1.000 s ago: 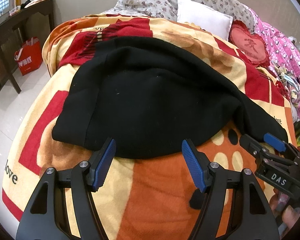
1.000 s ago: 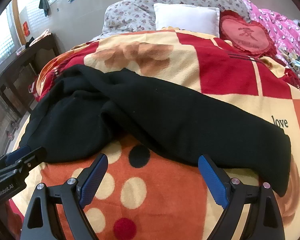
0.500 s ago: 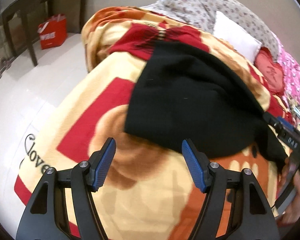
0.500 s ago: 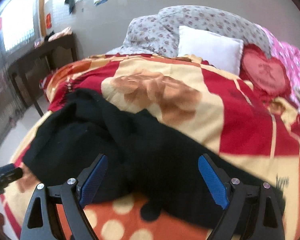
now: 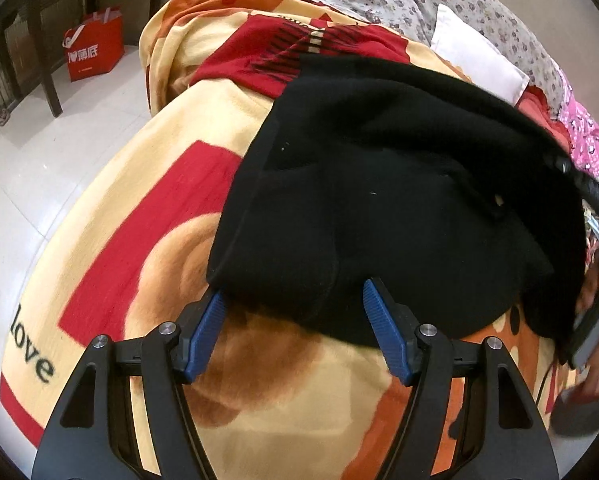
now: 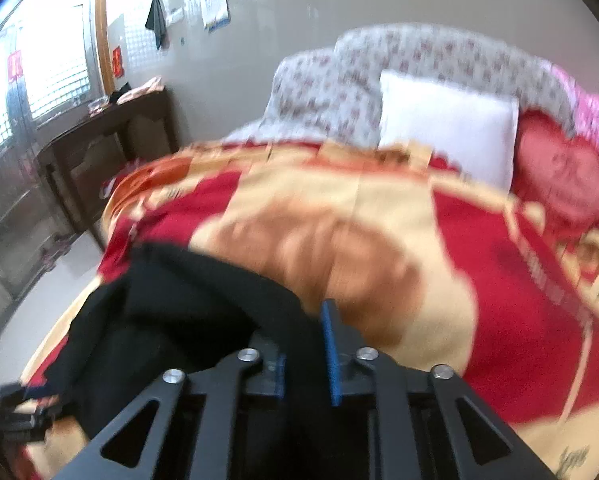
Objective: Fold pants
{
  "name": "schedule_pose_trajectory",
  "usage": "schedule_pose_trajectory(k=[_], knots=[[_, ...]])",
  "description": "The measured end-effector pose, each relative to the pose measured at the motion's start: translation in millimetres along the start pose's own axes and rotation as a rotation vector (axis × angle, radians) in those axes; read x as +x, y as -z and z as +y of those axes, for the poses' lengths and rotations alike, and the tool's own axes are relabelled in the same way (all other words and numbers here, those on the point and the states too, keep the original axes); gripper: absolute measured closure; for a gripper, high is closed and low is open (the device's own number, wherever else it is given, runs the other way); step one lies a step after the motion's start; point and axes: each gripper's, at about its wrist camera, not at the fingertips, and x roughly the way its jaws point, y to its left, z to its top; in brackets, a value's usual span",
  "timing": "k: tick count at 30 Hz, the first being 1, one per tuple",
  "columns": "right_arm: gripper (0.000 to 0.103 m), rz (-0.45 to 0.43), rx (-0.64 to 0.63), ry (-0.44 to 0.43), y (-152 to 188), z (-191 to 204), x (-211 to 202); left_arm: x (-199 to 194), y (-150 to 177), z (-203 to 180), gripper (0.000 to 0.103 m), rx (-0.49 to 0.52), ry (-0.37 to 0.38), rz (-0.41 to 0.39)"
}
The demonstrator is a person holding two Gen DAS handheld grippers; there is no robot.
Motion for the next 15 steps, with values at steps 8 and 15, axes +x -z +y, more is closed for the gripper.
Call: schedule_pose_trajectory(k=[8,15], knots=[[0.093,0.041,-0.045,0.078,-17.1,1.0,61.5,8.6,-8.1,-11.0,0.034,0.042,-0.033,-0.001],[0.053,0.069,0.032,-0.021,17.6,-48.4,-18.3,11.2,-6.7,-16.3,0.029,0.064,-0.045,-0.010]])
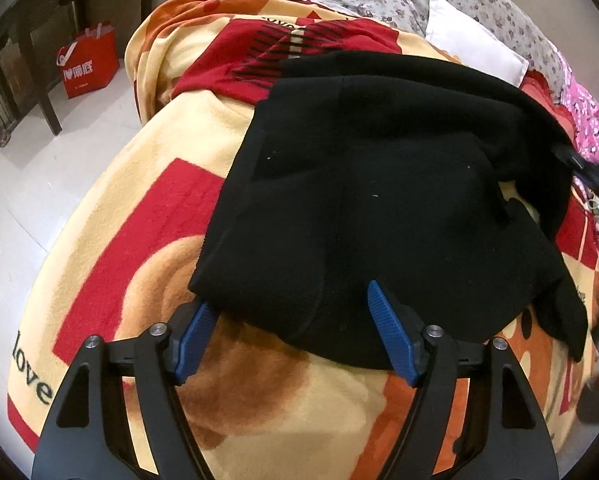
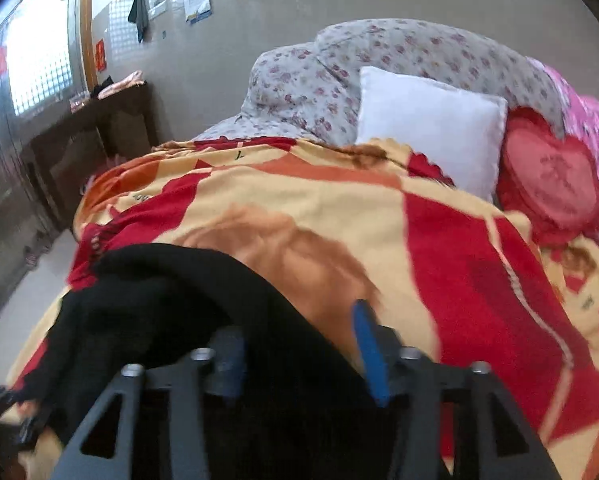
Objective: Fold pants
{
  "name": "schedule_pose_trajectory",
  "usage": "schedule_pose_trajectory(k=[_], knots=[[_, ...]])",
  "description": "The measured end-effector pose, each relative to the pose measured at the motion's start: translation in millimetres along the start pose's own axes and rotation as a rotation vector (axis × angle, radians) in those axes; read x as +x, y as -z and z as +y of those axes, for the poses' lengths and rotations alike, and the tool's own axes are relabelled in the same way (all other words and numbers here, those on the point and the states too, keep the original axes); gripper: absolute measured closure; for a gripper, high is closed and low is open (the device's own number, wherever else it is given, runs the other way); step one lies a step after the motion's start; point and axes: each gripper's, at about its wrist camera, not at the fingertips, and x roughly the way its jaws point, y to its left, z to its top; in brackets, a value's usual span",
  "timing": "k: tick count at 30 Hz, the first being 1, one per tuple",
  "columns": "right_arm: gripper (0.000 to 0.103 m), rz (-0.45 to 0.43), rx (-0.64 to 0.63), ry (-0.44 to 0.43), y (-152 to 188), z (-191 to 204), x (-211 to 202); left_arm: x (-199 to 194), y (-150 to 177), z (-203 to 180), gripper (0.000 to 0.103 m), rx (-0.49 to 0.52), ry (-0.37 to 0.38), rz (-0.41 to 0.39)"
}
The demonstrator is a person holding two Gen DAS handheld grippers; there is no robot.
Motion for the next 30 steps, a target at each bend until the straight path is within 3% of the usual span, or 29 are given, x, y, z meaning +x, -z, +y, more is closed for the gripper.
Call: schedule_pose_trajectory(k=[4,10,14,17,18,19,21,26,28,30], knots=[[0.052,0.033,0.009,0.089,46.0,-23.3,-37.2,-0.2,3.1,-3.0,0.029,0.006,-0.009,-0.007],[0.051,0.062,0.131,-0.053,97.3,-29.5,-53.8,0.2,6.0,-7.1,0.029,0.011,-0.019,-0.010],[0.051,0.151,0.049,0.006,114.6,-13.6,-30.1,0.6,6.6,-7.7,0.029,0.013,-0.023,-0.010],[0.051,0.152,-0.021,0.038,123.9,-7.3,-18.9,0.3,7.0,-7.8,0.029,0.013,-0.022,-0.012],[0.060,0.136,-0.039,0.050,124.1,-7.4,-19.6,0.1,6.9,-8.1,0.029,0.015,-0.025,-0.011],[0.081,0.132,-0.039,0.052,121.9,-9.6,-20.4,0.0,7.1,-8.4,0.029,0.017,-0.026,-0.011],[0.094,0.107,-0.009,0.067,108.5,-22.8,-26.1,0.3,6.9,-9.3,0.029,0.019,-0.028,-0.011],[0.098,-0.080,0.004,0.239,45.0,-56.6,-57.1,0.9,7.7,-10.2,0.028,0.020,-0.031,-0.017],[0.099,-0.131,-0.015,0.323,17.1,-64.1,-57.4,1.6,7.7,-11.5,0.028,0.023,-0.037,-0.018],[0.099,-0.152,-0.017,0.345,-11.0,-73.6,-46.5,2.0,7.7,-12.5,0.028,0.025,-0.043,-0.019]])
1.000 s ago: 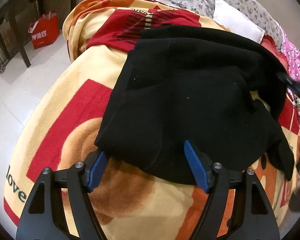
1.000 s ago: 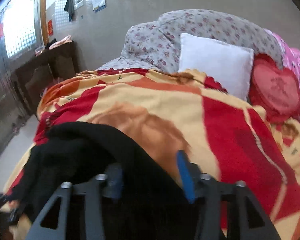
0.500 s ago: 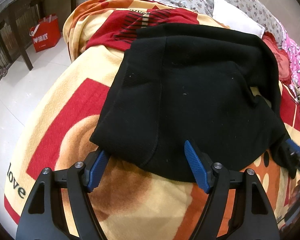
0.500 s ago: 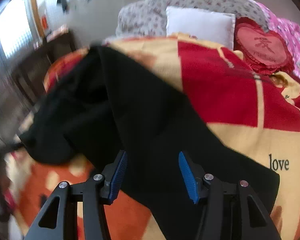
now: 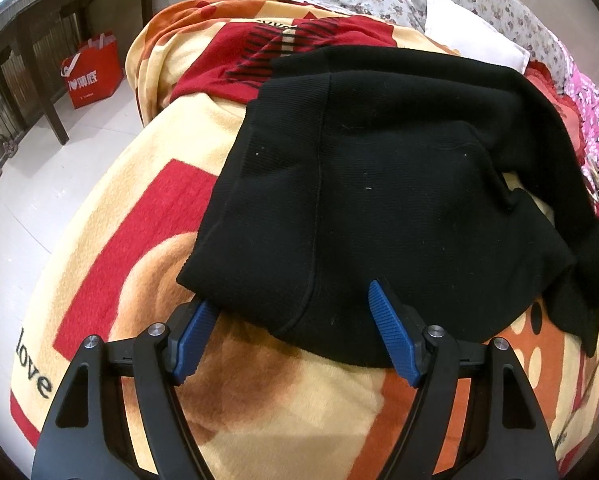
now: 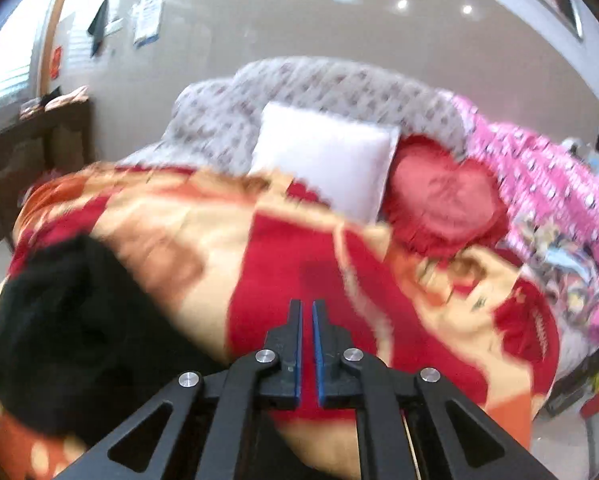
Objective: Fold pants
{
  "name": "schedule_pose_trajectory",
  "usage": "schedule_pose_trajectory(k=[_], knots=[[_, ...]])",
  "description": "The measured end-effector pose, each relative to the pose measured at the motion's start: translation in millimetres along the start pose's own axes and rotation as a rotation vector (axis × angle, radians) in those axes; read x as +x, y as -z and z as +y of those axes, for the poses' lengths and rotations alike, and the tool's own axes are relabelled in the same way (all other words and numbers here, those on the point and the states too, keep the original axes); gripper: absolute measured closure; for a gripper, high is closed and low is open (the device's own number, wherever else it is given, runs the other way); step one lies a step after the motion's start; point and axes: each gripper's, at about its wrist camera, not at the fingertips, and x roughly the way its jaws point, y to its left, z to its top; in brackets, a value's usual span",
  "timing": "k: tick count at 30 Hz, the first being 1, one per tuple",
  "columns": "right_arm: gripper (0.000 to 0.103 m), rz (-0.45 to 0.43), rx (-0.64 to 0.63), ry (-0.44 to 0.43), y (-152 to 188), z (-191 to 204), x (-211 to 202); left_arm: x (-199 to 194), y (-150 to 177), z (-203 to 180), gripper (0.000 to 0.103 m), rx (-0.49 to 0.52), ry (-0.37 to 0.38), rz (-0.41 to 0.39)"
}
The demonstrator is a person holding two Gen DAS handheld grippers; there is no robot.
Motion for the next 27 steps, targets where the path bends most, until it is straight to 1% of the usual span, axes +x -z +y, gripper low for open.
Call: schedule_pose_trajectory(k=[1,2,4,5,6,7,8,9,10,12,13,14,16,17,18,19,20,21,23,24,27], knots=[[0.099,0.000,-0.015,0.046,-9.2,0.2,14.2,0.1,0.3,-0.7,0.028,0.001,-0.003,-0.001],[0.099,0.012,-0.003,0.048,-10.6,1.0,18.8,0.3,0.2,-1.4,0.028,0.003,-0.006,0.000],[0.099,0.039,0.089,-0.097,-7.9,-8.1,16.0,0.5,0.2,-1.4,0.028,0.005,-0.006,-0.001],[0.098,0.041,0.138,-0.192,-1.3,-10.8,9.6,0.6,0.2,-0.9,0.028,0.005,-0.004,-0.003],[0.093,0.053,0.166,-0.269,8.5,-11.5,1.3,0.7,0.2,-1.1,0.028,0.006,-0.004,-0.005],[0.080,0.073,0.164,-0.302,16.8,-9.4,-4.6,0.8,0.1,-1.7,0.027,0.007,-0.005,-0.006],[0.068,0.098,0.142,-0.324,28.9,-4.9,-11.9,1.6,-0.3,-2.5,0.022,0.007,-0.001,-0.004],[0.049,0.114,0.115,-0.331,38.6,0.6,-19.1,2.0,-0.2,-3.1,0.020,0.008,0.005,-0.003],[0.046,0.146,0.057,-0.340,53.9,10.9,-26.6,2.0,-0.1,-4.0,0.020,0.010,0.005,-0.003],[0.046,0.194,-0.009,-0.354,74.0,26.7,-33.1,1.9,0.3,-4.6,0.020,0.015,0.002,-0.004],[0.046,0.229,-0.037,-0.374,87.5,37.3,-36.7,1.7,0.1,-4.2,0.020,0.013,0.004,-0.004],[0.046,0.245,-0.047,-0.389,99.8,39.1,-43.1,1.4,0.0,-3.6,0.020,0.009,0.007,-0.004],[0.046,0.280,-0.063,-0.420,120.0,50.8,-43.1,1.4,-0.2,-3.5,0.020,0.006,0.007,-0.003],[0.046,0.299,-0.091,-0.422,130.9,57.5,-38.4,1.6,-0.2,-3.8,0.020,0.008,0.004,-0.004],[0.046,0.311,-0.128,-0.394,137.0,64.3,-34.4,1.8,-0.1,-4.5,0.020,0.010,-0.001,-0.005],[0.049,0.318,-0.172,-0.322,143.9,69.5,-28.6,1.9,0.4,-5.3,0.020,0.012,-0.003,-0.004],[0.055,0.307,-0.174,-0.293,144.0,68.2,-24.9,2.1,0.5,-5.9,0.020,0.015,-0.005,-0.004],[0.074,0.289,-0.150,-0.291,143.1,62.8,-24.3,2.4,0.4,-6.0,0.020,0.017,-0.005,-0.003],[0.094,0.276,-0.041,-0.322,130.8,40.2,-21.4,2.6,0.6,-4.9,0.020,0.017,0.001,-0.002],[0.096,0.247,-0.009,-0.316,121.7,29.4,-24.2,2.5,0.6,-4.3,0.020,0.015,0.005,-0.002],[0.097,0.133,0.016,-0.227,84.0,6.2,-33.7,2.7,0.2,-3.9,0.019,0.013,0.002,-0.001]])
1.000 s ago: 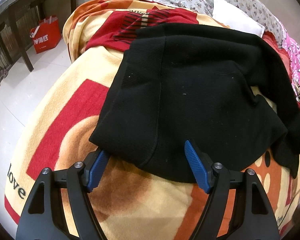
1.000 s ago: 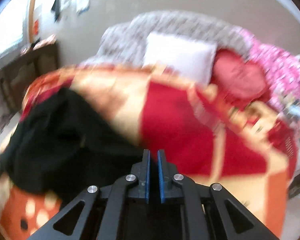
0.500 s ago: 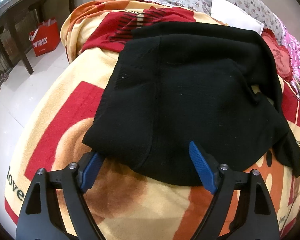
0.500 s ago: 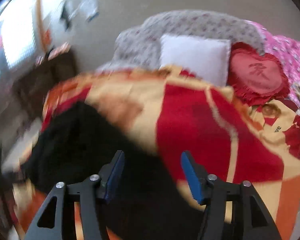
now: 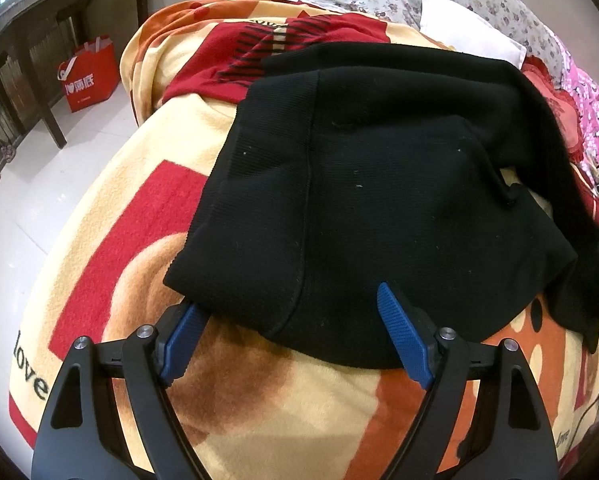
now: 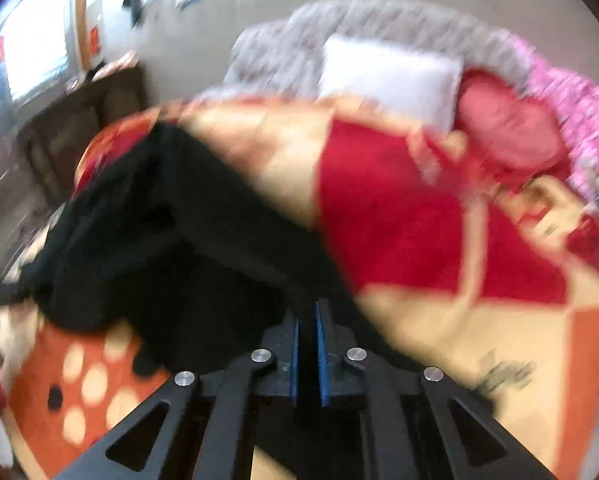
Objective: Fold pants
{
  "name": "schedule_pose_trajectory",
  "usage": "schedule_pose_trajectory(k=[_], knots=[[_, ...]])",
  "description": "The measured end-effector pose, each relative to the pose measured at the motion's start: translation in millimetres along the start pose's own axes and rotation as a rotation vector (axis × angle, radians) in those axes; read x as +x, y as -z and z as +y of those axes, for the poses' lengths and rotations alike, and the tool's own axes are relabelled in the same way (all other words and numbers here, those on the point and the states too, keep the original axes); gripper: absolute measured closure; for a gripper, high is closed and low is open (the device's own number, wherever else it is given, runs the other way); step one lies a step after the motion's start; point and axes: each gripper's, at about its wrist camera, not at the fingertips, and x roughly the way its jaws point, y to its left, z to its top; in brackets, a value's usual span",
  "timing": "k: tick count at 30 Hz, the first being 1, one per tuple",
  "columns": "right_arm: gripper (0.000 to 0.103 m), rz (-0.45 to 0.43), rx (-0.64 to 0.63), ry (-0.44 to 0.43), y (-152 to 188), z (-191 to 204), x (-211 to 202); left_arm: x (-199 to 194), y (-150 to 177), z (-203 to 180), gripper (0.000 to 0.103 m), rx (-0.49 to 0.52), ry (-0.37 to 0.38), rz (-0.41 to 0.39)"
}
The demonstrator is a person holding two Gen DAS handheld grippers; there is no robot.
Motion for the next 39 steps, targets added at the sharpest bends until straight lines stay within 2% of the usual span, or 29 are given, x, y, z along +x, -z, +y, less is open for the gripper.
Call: schedule_pose_trajectory(k=[3,4,8,11,12,14,16,17,19,22,28,29,30,31,32,33,34,36,39], knots=[[0.097,-0.094,-0.032,0.174,-39.8,-7.3,-0.8,0.7,0.5,-1.8,0.018,0.005,-0.007,-0.001],[0.098,-0.111,-0.023,0.197,-55.6,-12.1,7.9,0.9,0.7,-2.0,0.018,0.007,-0.009,-0.001],[0.098,-0.090,-0.022,0.254,-87.6,-19.4,49.9,1.4,0.4,-2.0,0.018,0.009,-0.012,0.001],[0.097,0.000,0.047,0.218,-87.1,-33.6,85.8,1.7,0.0,-1.9,0.018,0.014,-0.010,0.003],[0.096,0.016,0.072,0.192,-82.3,-37.9,89.5,1.4,0.2,-1.5,0.018,0.016,-0.008,0.003],[0.091,-0.012,0.113,0.159,-72.6,-47.2,76.5,1.0,0.3,-1.2,0.017,0.017,-0.006,0.002],[0.070,-0.019,0.129,0.159,-57.7,-52.2,53.6,1.1,0.5,-1.3,0.017,0.016,-0.002,0.003],[0.067,-0.026,0.141,0.145,-47.5,-55.3,37.5,0.9,0.4,-0.9,0.016,0.014,0.001,0.003],[0.063,-0.023,0.157,0.103,-25.3,-58.5,9.2,0.3,0.2,-0.2,0.016,0.006,0.006,0.003],[0.057,0.059,0.237,0.096,30.1,-68.9,-21.6,-0.4,-0.8,1.9,0.016,-0.017,0.023,0.007],[0.056,0.205,0.363,0.132,111.6,-86.1,-25.0,-1.0,-3.6,1.2,0.016,-0.039,0.093,0.007],[0.056,0.174,0.367,0.132,114.2,-84.7,-28.0,-1.3,-3.9,0.6,0.018,-0.042,0.101,0.001],[0.056,0.167,0.365,0.112,114.3,-80.9,-28.4,-2.2,-4.3,-0.6,0.034,-0.041,0.106,-0.006],[0.056,0.169,0.360,0.074,113.6,-77.2,-26.6,-2.7,-4.4,-2.6,0.045,-0.033,0.100,-0.009],[0.060,0.156,0.353,0.031,112.1,-72.4,-24.8,-2.4,-4.7,-4.9,0.067,-0.021,0.088,-0.008],[0.075,0.141,0.348,0.006,111.2,-67.0,-22.4,-1.5,-5.8,-6.1,0.080,-0.016,0.085,-0.004],[0.085,0.142,0.323,0.018,109.6,-59.1,-18.5,-0.8,-7.2,-5.6,0.082,-0.020,0.104,0.000],[0.094,0.130,0.283,0.030,105.3,-49.0,-19.9,-1.8,-10.1,-3.1,0.089,-0.030,0.123,0.009],[0.096,0.048,0.332,-0.016,96.6,-54.7,-47.5,-19.5,-15.1,9.4,0.090,-0.058,0.207,0.002]])
